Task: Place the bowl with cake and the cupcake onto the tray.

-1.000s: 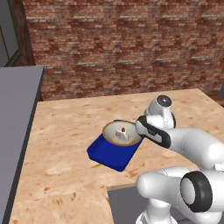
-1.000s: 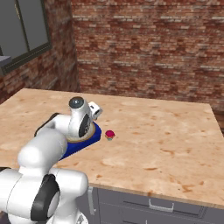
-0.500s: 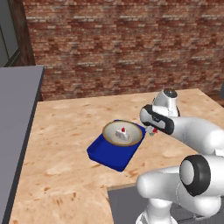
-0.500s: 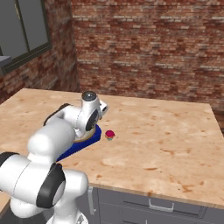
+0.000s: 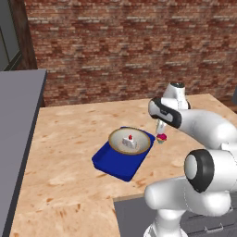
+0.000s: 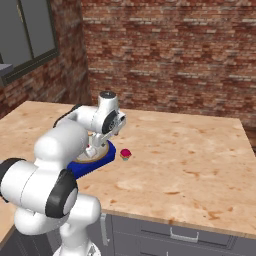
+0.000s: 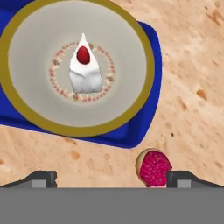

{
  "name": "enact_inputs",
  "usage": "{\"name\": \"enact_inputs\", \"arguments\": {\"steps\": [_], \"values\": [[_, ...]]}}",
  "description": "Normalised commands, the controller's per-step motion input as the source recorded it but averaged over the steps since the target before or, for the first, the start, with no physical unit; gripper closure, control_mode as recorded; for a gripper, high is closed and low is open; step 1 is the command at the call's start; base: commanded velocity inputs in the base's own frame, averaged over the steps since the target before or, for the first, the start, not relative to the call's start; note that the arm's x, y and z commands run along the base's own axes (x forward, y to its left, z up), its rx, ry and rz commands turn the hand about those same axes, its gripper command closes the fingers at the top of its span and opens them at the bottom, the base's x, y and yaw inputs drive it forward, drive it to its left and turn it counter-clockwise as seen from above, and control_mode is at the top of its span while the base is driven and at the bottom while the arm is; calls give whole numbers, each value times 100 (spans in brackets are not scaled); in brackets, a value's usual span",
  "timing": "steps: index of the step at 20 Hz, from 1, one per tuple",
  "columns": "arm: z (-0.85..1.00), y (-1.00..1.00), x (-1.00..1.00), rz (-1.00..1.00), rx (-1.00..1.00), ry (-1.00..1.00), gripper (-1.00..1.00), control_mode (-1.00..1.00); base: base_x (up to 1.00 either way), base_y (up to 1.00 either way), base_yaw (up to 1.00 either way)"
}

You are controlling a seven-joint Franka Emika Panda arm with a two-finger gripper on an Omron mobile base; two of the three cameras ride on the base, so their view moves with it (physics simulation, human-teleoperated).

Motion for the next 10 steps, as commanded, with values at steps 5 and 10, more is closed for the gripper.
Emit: {"name": "enact_inputs", "arguments": {"steps": [5, 10], "values": [[-2, -35, 3, 7, 0, 4, -100, -100, 0, 0, 0], [-14, -36, 0, 10, 0, 0, -100, -100, 0, 0, 0]]}}
